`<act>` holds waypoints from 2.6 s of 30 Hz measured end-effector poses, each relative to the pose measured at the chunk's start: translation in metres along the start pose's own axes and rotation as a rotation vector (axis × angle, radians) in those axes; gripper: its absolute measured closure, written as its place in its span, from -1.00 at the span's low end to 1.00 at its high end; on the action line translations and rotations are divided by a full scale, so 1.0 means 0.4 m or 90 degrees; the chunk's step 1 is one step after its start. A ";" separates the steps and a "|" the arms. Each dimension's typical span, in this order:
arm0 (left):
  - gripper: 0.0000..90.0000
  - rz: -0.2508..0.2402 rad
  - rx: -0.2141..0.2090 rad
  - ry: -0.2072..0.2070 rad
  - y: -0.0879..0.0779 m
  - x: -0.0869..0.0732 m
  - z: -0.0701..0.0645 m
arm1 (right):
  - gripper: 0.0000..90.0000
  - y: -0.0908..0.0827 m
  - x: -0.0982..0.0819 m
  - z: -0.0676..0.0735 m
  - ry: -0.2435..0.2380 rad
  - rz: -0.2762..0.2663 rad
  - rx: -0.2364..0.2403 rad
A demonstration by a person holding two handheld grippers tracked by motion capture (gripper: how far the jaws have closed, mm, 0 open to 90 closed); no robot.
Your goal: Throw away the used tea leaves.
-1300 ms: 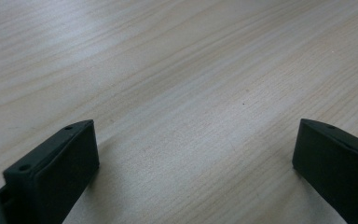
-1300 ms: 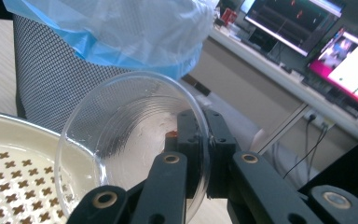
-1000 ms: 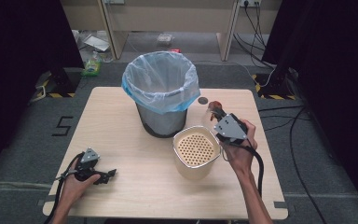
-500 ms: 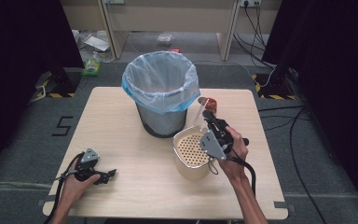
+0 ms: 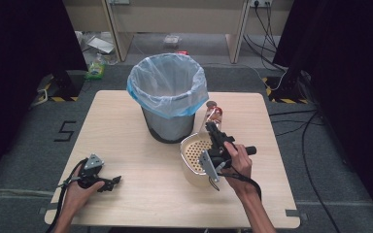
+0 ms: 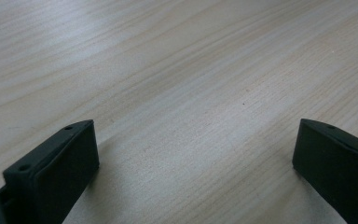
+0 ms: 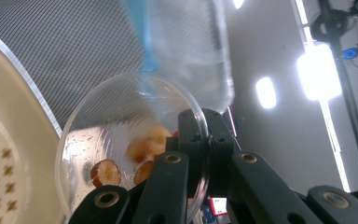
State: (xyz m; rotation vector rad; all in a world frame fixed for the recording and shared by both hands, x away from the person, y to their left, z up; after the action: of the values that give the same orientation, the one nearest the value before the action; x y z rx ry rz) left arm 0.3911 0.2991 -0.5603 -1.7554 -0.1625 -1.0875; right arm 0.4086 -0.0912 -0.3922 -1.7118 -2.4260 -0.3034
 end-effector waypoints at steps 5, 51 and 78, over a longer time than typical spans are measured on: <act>-1.00 -0.001 0.000 0.000 0.000 0.000 0.000 | 0.96 0.000 0.011 0.007 -0.022 -0.014 -0.008; -1.00 0.000 0.005 -0.004 -0.001 -0.001 -0.001 | 0.97 0.000 0.046 0.001 -0.091 -0.047 -0.090; -1.00 0.001 0.005 -0.003 -0.002 -0.001 -0.001 | 0.96 0.093 -0.117 -0.155 0.540 0.074 0.105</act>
State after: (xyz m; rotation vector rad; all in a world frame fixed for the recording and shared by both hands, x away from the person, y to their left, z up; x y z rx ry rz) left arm 0.3903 0.2992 -0.5602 -1.7511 -0.1683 -1.0796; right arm 0.4601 -0.1376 -0.3409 -1.2724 -1.6738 -0.6354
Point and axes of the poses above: each handheld gripper's, and its own axes: y roughly forward along the jaws, x roughly out of its top, z roughly to its left, the point moved 5 cm from there along y, roughly forward along the jaws, and after that the axes turned 4 degrees about -x, right-handed, at the moved point
